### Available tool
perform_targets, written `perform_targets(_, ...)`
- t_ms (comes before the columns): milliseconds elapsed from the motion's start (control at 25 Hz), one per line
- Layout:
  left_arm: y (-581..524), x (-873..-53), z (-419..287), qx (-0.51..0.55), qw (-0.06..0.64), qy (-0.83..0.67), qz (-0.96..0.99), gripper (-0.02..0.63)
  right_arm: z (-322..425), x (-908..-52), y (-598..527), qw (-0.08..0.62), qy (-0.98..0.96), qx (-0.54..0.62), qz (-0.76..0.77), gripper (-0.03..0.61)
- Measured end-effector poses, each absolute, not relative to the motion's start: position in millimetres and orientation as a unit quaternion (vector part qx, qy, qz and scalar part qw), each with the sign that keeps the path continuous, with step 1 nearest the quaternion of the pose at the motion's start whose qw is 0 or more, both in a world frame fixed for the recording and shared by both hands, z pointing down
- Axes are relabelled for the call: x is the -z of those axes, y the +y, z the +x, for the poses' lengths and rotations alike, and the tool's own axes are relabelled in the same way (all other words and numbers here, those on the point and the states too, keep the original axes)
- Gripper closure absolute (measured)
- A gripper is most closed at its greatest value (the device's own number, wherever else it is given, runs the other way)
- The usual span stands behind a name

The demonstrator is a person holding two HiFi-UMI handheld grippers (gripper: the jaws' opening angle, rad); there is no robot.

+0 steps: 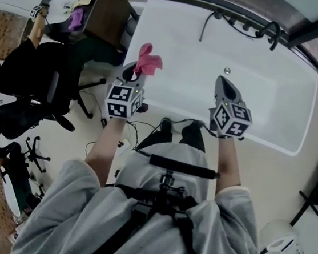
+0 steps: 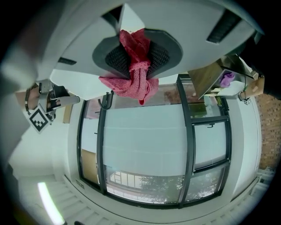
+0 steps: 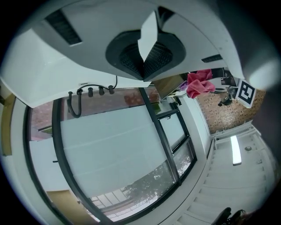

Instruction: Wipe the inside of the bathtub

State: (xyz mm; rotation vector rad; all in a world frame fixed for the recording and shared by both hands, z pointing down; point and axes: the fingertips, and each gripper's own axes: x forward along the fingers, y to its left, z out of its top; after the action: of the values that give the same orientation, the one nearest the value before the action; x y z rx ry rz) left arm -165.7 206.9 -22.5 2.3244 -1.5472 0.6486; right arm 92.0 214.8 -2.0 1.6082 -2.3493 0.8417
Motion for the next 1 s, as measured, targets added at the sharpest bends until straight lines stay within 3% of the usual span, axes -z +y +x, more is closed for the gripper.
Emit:
perform_targets(360, 254, 19, -190, -0.204, 0.150, -0.502, 0.827, 0.534, 91, 6, 286, 0.098, -0.760, -0.281, 0.578, 0.569)
perform_targets(1000, 322, 26, -134, -0.183, 0.181, -0.567, 0.782, 0.534, 216, 2, 331, 0.121, -0.771, -0.280, 0.559, 0.571)
